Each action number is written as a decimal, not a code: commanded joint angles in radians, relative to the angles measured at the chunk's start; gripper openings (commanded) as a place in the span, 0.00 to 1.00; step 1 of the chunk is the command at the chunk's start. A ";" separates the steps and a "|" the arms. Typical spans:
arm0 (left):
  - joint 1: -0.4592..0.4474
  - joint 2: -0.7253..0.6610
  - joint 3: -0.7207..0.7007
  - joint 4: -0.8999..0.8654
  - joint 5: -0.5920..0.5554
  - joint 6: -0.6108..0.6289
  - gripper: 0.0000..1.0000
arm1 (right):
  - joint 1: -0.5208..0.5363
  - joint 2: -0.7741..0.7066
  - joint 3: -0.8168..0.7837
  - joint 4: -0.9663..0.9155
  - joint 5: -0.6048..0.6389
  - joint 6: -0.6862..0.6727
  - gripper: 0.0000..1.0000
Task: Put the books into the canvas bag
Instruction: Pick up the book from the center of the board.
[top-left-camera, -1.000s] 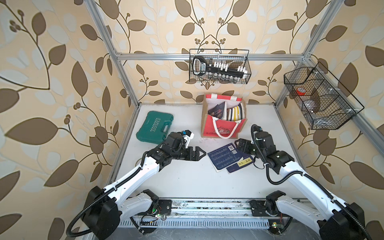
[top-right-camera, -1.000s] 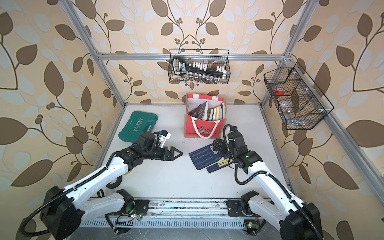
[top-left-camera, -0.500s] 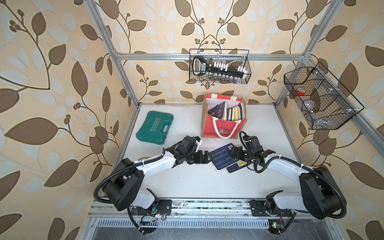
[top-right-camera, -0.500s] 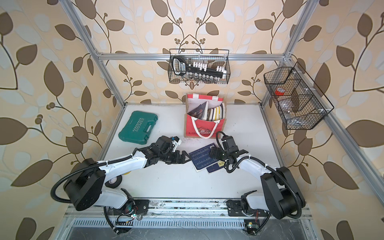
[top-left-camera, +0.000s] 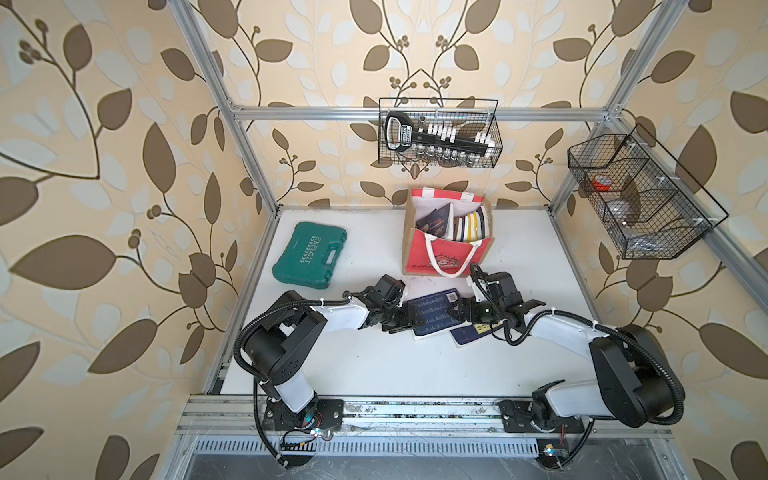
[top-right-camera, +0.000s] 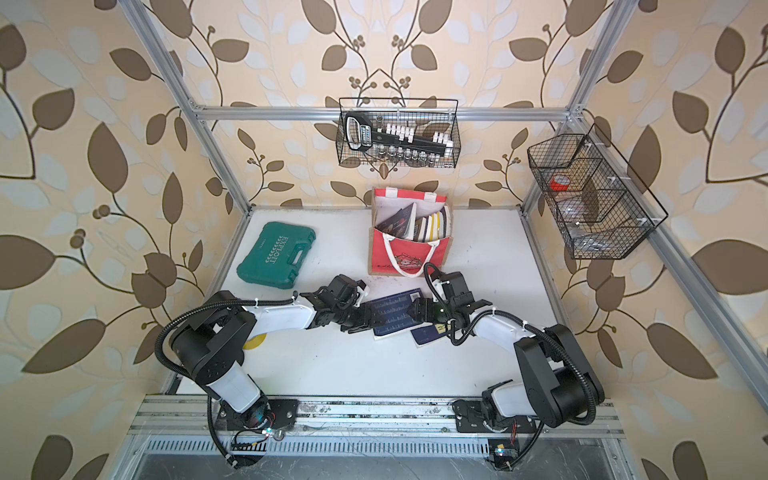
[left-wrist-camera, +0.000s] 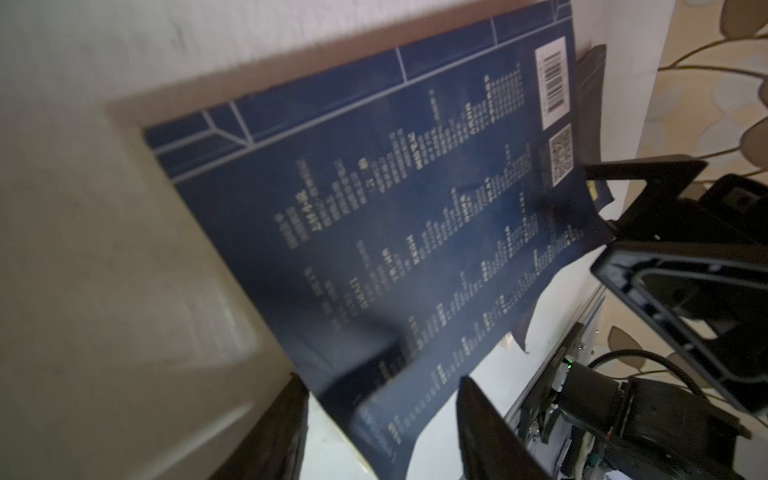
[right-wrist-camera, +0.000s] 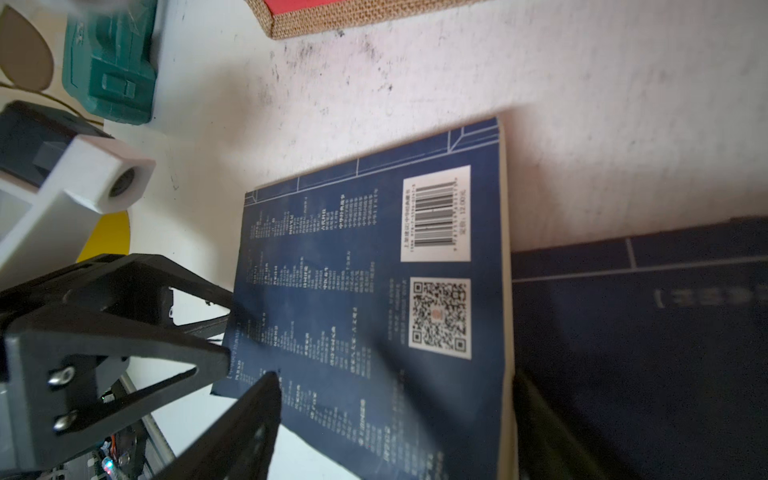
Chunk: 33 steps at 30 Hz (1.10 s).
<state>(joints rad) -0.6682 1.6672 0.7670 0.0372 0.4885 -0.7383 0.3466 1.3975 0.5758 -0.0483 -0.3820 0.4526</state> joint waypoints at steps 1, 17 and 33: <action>-0.013 0.010 0.015 0.036 0.021 -0.013 0.46 | 0.019 0.023 -0.011 0.021 -0.089 -0.022 0.83; -0.013 -0.034 0.009 0.009 -0.017 0.015 0.00 | 0.017 0.016 -0.010 0.049 -0.139 -0.006 0.81; -0.011 -0.112 -0.002 -0.056 -0.075 0.076 0.00 | -0.096 -0.037 -0.016 0.014 -0.262 -0.055 0.46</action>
<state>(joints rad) -0.6682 1.5814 0.7631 -0.0605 0.4072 -0.6983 0.2436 1.3609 0.5636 -0.0460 -0.5220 0.4118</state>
